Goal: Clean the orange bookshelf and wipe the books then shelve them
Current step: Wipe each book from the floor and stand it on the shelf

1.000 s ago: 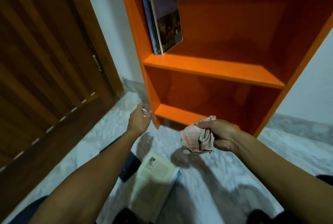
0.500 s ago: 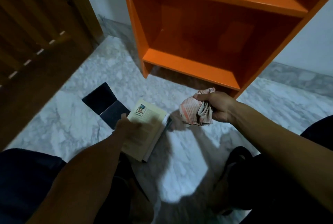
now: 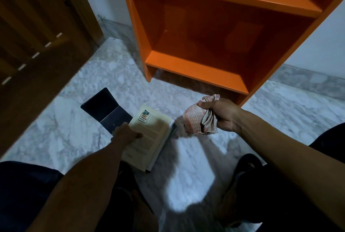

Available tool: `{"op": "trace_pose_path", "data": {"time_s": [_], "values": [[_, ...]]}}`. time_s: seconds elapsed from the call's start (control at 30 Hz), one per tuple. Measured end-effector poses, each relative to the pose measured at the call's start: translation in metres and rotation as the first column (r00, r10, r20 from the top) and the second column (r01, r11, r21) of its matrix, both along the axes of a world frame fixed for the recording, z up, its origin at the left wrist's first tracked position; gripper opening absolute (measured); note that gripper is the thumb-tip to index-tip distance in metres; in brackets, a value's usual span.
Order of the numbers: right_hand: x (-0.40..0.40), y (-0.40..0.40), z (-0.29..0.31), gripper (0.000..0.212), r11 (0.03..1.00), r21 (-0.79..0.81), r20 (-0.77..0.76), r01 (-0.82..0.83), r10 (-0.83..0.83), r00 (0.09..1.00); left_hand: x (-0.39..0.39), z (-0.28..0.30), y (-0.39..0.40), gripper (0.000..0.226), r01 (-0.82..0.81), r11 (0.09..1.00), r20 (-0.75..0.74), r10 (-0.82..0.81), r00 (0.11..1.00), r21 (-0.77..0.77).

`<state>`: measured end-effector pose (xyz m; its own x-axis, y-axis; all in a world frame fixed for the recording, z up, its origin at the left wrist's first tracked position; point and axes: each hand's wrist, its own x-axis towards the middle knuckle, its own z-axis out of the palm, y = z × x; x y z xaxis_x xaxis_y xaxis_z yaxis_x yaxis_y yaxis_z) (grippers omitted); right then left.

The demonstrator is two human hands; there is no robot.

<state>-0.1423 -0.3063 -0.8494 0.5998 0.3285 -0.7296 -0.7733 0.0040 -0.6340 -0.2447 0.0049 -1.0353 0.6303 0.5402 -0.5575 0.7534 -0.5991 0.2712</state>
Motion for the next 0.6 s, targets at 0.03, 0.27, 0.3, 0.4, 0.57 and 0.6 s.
{"op": "trace_pose_path", "data": {"time_s": [0.03,0.27,0.3,0.4,0.57,0.6], "values": [[0.000,0.000,0.001,0.012,1.000,0.003,-0.006,0.006,-0.006,1.000,0.002,0.004,-0.002,0.083,0.017,1.000,0.015,-0.017,1.000,-0.019],[0.008,-0.002,0.011,0.011,0.986,0.110,-0.129,0.122,-0.107,0.986,0.023,0.045,-0.019,0.029,0.140,0.978,0.153,-0.116,0.981,-0.155],[0.009,-0.003,0.014,0.014,0.981,0.122,-0.131,0.153,-0.136,0.982,0.026,0.052,-0.023,0.026,0.142,0.975,0.189,-0.109,0.976,-0.171],[0.011,-0.007,0.020,0.032,0.962,0.172,-0.131,0.210,-0.189,0.973,0.036,0.081,-0.033,0.025,0.091,0.965,0.322,-0.008,0.947,-0.244],[0.023,-0.006,0.024,0.044,0.928,0.170,0.048,0.333,-0.345,0.937,0.057,0.156,-0.041,0.019,-0.010,0.875,0.476,0.273,0.836,-0.484],[0.025,-0.004,0.026,0.046,0.916,0.159,0.097,0.367,-0.385,0.918,0.060,0.176,-0.041,0.020,0.004,0.848,0.492,0.304,0.816,-0.529]]}}
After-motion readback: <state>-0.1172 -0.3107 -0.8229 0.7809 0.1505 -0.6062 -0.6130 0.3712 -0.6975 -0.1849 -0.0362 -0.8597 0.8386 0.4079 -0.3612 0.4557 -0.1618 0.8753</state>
